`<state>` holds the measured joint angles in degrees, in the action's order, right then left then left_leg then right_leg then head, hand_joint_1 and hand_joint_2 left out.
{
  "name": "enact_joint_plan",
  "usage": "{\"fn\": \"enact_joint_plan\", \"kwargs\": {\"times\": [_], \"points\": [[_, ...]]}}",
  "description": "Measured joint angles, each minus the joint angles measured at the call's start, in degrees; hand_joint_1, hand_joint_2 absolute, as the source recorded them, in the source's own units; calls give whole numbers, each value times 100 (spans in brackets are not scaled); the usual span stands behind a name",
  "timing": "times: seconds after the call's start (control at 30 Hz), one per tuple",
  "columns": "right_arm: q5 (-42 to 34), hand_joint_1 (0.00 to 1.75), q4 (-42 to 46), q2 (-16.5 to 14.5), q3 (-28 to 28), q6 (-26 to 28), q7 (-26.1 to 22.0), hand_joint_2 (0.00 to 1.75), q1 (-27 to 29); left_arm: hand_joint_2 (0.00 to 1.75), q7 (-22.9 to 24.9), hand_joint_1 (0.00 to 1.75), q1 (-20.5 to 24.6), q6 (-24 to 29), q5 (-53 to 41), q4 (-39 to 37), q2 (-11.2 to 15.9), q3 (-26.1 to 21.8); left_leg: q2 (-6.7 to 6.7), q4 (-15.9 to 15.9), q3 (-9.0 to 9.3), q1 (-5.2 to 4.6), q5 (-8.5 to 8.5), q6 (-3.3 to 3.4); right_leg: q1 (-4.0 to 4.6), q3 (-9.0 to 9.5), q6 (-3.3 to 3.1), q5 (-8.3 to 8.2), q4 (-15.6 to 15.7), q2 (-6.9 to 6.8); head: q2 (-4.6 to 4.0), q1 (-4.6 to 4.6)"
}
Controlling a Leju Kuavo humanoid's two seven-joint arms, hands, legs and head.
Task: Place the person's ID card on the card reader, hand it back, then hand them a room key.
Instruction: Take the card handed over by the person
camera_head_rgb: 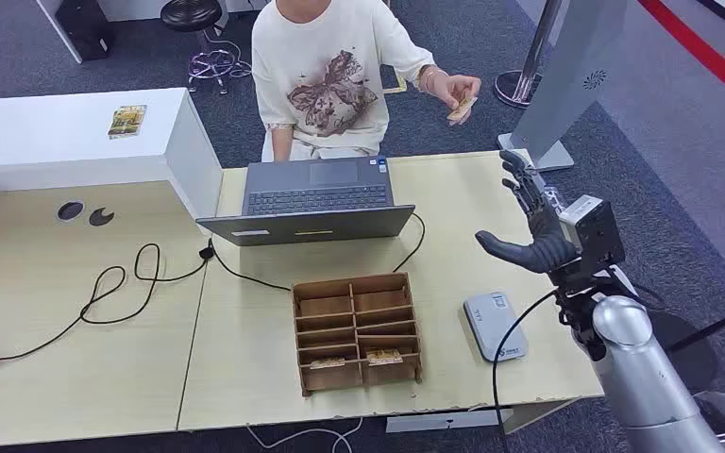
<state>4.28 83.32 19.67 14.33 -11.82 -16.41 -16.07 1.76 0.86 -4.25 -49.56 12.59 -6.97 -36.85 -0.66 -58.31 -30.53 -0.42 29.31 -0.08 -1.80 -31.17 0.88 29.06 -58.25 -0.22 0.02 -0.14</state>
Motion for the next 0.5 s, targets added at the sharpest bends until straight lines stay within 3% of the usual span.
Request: {"fn": "enact_joint_plan", "kwargs": {"times": [0.27,0.5], "points": [[482,0,-101,-121,151,342,132,175,-266,175,1,0,4,-15,-94,0,-1,-5,0,0,-1,0,0,0,0,-1,0,0,-1,0,-1,0],[2240,0,-216,-431,334,1418,521,175,-519,175,8,0,25,-43,-228,0,-10,-90,1,0,-1,1,-1,-1,1,-2,-1,0,-2,2,-2,0]]}}
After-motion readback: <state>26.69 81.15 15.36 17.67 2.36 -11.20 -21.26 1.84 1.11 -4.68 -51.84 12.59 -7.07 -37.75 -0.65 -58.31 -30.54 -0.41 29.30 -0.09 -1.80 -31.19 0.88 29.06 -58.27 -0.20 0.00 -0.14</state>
